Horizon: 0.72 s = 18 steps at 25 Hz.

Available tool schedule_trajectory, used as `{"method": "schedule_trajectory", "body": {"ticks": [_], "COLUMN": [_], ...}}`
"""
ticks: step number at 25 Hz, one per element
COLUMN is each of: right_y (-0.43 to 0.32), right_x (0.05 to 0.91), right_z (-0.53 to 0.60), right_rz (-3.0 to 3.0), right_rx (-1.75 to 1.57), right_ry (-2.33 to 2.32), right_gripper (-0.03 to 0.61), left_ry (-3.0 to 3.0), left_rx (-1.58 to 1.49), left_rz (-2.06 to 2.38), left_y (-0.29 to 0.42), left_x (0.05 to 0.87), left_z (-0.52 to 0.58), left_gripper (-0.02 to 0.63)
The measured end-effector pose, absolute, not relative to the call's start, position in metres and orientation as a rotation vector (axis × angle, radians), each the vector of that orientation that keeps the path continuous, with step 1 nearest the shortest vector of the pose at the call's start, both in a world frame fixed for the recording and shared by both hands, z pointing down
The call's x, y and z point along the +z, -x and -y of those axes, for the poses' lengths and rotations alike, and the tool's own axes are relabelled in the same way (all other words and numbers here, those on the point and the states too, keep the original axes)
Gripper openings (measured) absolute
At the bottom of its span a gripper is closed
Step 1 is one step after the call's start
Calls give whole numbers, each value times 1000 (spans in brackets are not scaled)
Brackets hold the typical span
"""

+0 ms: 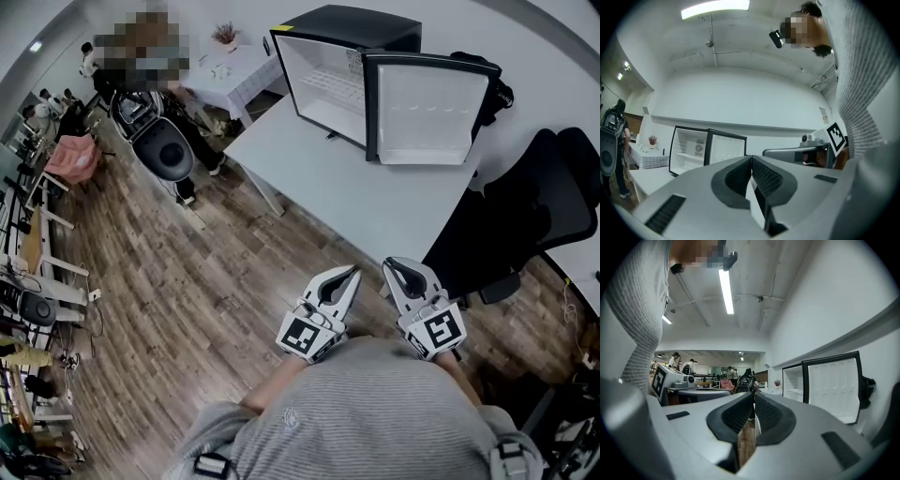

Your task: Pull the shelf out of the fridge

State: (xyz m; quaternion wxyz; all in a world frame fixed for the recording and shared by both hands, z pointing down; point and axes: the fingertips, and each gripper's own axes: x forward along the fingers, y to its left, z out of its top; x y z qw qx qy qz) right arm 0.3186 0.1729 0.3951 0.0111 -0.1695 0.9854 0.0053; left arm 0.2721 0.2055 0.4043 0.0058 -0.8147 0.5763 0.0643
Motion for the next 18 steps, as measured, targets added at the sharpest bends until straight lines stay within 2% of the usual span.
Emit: {"method": "schedule_trajectory", "body": {"ticks": [11, 18], "right_y": [-300, -243], "right_x": [399, 408], "right_z": [-142, -89], "right_rz": [-3061, -3044], "right_rx": [4, 8], "right_ry": [580, 635], "right_gripper": [15, 15], "left_ry": [2462, 2424], "left_rx": [238, 287], "left_rz": [-1860, -1852], "left_y": [-220, -139], "left_x": [393, 391], "left_z": [-179, -113], "left_gripper": [12, 11]}}
